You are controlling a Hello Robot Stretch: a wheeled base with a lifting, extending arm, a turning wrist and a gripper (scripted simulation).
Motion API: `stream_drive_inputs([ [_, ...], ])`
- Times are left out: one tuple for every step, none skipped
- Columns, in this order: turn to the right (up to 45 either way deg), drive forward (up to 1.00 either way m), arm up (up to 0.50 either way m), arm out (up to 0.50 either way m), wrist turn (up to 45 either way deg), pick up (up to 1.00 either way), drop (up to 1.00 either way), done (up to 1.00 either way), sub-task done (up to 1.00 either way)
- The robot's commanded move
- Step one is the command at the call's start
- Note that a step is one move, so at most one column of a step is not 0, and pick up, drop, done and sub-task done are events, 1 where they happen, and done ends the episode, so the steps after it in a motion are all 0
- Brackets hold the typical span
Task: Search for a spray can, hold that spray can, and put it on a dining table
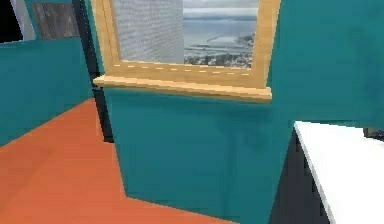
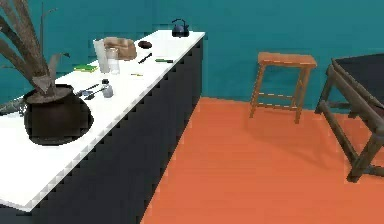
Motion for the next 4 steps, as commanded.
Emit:
stream_drive_inputs([
  [21.0, 0.0, 0.0, 0.0, 0.0, 0.0, 0.0, 0.0, 0.0],
  [0.0, 0.35, 0.0, 0.0, 0.0, 0.0, 0.0, 0.0, 0.0],
  [-45.0, 0.0, 0.0, 0.0, 0.0, 0.0, 0.0, 0.0, 0.0],
  [-12.0, 0.0, 0.0, 0.0, 0.0, 0.0, 0.0, 0.0, 0.0],
])
